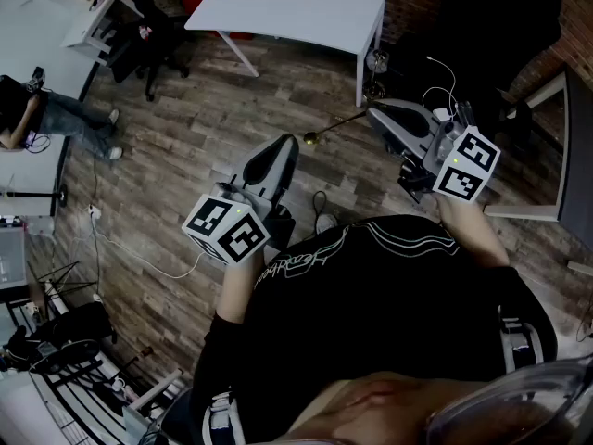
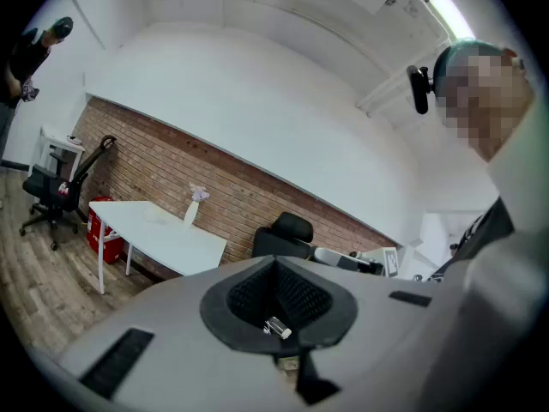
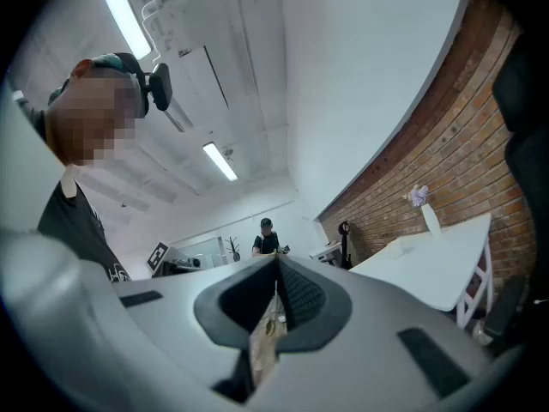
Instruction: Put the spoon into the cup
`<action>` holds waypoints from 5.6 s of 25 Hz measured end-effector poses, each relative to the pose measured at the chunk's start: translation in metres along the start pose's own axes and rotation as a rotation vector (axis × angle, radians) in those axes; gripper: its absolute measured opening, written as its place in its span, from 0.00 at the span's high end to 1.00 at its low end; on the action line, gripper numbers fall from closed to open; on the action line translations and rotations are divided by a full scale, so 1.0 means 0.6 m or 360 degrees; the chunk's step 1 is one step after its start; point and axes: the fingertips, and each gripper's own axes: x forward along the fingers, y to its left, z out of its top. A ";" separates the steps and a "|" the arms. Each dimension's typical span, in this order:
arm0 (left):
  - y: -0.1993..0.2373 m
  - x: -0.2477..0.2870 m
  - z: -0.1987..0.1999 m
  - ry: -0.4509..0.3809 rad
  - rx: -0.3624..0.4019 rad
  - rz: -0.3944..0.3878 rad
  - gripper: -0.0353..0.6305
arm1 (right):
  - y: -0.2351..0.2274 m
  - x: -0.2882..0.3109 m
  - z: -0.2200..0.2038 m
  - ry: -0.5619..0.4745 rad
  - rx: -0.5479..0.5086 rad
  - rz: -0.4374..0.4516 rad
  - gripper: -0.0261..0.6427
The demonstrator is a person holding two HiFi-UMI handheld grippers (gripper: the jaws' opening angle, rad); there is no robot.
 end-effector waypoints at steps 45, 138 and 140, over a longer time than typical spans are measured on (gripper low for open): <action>0.483 0.161 0.177 0.0047 -0.0031 0.0052 0.94 | -0.327 0.411 0.014 0.0022 0.0082 -0.0171 0.96; 1.319 0.764 0.257 0.0522 -0.0482 0.0319 0.94 | -1.339 1.004 -0.088 0.0346 0.0272 -0.0729 0.96; 1.324 0.762 0.252 0.0527 -0.0484 0.0332 0.94 | -1.340 1.003 -0.090 0.0356 0.0253 -0.0734 0.96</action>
